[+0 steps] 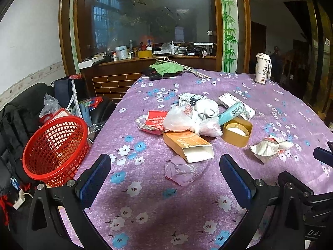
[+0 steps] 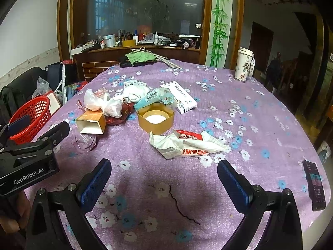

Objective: Collect trash
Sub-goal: 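Move both tools toward the trash on the table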

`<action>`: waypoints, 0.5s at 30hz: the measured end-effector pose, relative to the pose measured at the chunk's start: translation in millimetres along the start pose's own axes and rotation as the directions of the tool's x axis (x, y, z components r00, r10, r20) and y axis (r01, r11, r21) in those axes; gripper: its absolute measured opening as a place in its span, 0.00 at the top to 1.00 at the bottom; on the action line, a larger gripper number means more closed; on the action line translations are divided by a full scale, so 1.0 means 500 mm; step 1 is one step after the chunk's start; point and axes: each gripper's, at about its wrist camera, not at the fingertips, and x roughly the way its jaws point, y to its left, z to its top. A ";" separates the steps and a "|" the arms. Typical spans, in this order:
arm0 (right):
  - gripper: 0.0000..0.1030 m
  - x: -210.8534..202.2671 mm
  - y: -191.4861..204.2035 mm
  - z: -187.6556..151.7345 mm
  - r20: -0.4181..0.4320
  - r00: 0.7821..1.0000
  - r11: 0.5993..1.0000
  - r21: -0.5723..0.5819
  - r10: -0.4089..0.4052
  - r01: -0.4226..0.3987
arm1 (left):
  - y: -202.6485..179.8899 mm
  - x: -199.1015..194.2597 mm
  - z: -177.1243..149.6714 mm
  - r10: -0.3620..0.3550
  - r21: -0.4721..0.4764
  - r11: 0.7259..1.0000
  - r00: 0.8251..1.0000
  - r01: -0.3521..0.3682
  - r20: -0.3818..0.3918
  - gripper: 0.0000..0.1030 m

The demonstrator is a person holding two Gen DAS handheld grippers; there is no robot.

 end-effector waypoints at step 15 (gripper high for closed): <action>0.18 0.006 -0.068 0.024 -0.016 0.990 0.988 0.071 0.142 -0.141 | 0.010 0.030 0.016 -0.142 0.009 0.990 0.987 0.143 -0.072 0.05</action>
